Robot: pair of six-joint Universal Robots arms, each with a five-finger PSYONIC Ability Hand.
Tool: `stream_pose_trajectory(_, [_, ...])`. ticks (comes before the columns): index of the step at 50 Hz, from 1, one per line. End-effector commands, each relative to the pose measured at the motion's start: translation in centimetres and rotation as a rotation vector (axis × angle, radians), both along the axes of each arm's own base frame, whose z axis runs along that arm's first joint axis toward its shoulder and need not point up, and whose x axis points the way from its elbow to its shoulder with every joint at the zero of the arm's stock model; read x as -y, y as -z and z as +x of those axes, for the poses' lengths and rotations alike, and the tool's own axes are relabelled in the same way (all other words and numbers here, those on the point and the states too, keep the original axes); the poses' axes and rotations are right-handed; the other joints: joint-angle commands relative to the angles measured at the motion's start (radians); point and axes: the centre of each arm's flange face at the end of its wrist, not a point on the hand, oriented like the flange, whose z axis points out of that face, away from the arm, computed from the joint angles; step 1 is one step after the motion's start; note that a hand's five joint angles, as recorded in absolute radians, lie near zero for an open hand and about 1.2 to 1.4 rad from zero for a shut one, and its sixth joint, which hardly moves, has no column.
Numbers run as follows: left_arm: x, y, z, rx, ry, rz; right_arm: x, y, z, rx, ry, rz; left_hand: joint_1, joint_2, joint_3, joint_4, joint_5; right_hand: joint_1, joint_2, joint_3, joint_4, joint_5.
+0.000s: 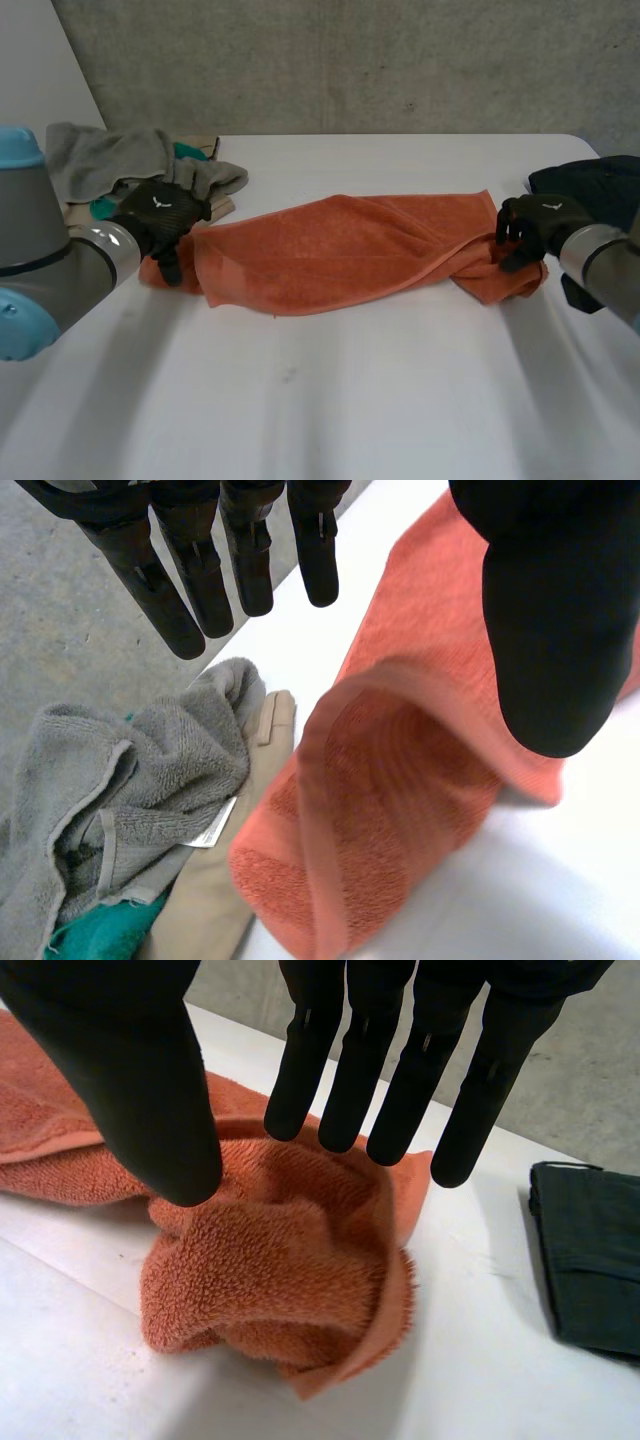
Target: Fold the laundry.
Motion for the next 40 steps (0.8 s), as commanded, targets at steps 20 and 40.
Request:
stream_pose_trajectory(20, [-3.0,6.0,-6.4,0.083,-0.086,0.039,6.7,1.2,-2.0,-0.114,-0.003,0.025,-0.049,-0.044,-0.047,-0.041,-0.029,-0.220,-0.220,-0.219,-0.220,-0.218])
stream_pose_trajectory(40, [1.8,6.1,-5.6,0.119,-0.079,-0.142,4.7,2.2,-1.2,-0.036,-0.074,0.149,1.037,1.042,1.039,1.045,1.056,0.524,0.523,0.524,0.523,0.525])
